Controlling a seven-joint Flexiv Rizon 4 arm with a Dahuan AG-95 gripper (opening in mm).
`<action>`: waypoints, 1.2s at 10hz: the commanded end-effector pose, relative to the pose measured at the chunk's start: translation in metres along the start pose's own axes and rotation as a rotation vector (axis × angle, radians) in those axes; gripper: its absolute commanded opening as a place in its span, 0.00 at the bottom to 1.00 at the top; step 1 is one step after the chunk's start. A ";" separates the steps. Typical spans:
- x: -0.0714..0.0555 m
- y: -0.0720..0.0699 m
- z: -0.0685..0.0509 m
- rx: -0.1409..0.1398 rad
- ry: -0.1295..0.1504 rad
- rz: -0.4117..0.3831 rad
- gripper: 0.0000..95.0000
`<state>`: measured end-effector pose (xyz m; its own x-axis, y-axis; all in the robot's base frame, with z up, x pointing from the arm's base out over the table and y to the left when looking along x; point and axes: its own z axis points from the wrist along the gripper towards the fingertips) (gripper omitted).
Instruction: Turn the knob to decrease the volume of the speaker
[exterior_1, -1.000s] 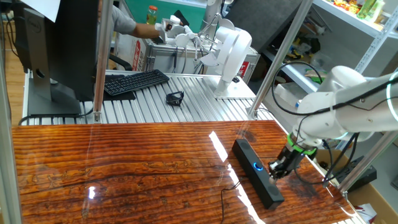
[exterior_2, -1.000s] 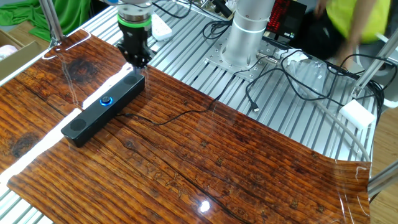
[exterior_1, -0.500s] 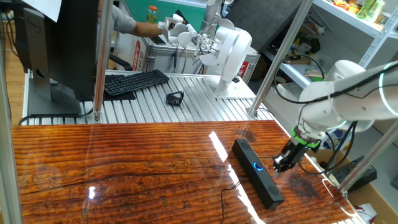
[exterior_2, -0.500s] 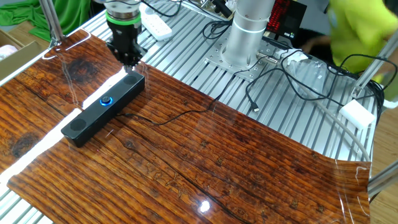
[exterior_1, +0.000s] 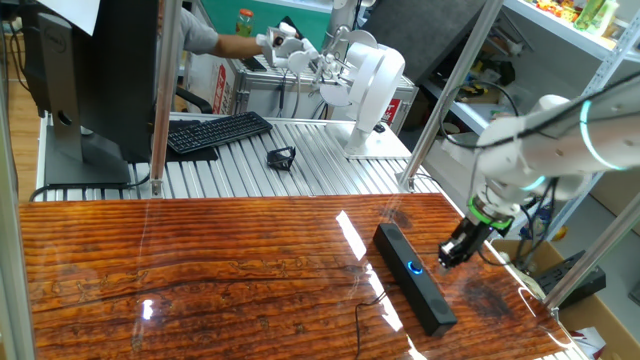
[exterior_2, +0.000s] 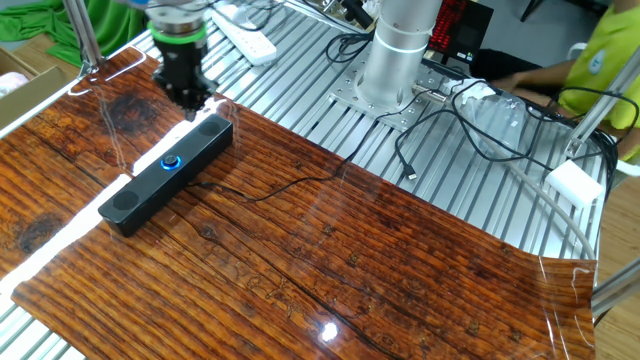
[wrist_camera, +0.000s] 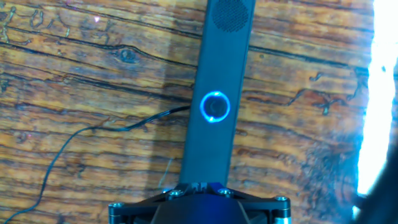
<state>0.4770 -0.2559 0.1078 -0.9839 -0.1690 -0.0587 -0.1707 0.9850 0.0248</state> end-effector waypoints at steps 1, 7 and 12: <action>-0.006 0.000 0.001 0.003 -0.002 -0.004 0.00; -0.011 0.007 0.032 -0.013 -0.039 0.022 0.00; -0.012 0.008 0.029 -0.012 -0.036 0.031 0.00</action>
<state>0.4895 -0.2445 0.0796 -0.9861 -0.1379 -0.0930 -0.1421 0.9891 0.0395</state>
